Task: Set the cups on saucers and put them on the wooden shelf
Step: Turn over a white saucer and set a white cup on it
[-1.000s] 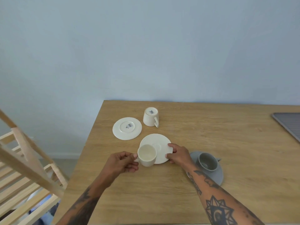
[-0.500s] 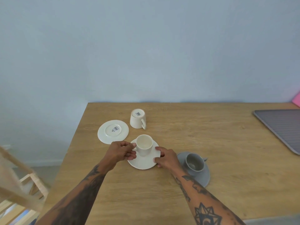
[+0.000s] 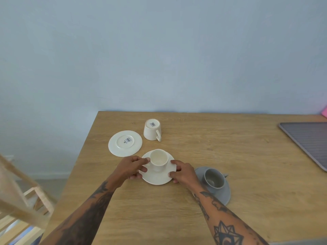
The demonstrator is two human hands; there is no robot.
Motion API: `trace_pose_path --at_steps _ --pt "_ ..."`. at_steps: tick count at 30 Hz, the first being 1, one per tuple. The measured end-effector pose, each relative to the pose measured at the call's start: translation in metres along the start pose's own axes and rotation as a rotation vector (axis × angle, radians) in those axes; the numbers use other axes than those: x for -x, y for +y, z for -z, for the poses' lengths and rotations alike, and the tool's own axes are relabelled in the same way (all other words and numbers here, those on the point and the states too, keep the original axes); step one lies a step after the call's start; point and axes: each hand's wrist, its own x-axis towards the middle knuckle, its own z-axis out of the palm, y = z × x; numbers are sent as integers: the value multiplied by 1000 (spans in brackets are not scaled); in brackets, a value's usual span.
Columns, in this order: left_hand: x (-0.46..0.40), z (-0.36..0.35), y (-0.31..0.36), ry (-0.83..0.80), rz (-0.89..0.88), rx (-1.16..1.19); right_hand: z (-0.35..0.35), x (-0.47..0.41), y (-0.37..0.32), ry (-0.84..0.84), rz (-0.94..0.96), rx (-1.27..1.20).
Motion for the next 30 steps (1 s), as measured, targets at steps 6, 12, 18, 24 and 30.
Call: trace_pose_path --at_steps 6,12,18,24,30 --pt "4 -1 4 138 -36 95 -3 5 -16 79 -77 -200" --pt "11 -7 14 35 11 182 -9 4 -27 48 -135 -368" --pt "20 -12 11 27 20 146 -10 15 -31 79 -109 -297" --pt "34 -3 -4 -102 63 8 -12 43 -11 93 -93 -273" --pt "33 6 0 -150 152 -101 -19 46 -15 94 -88 -267"
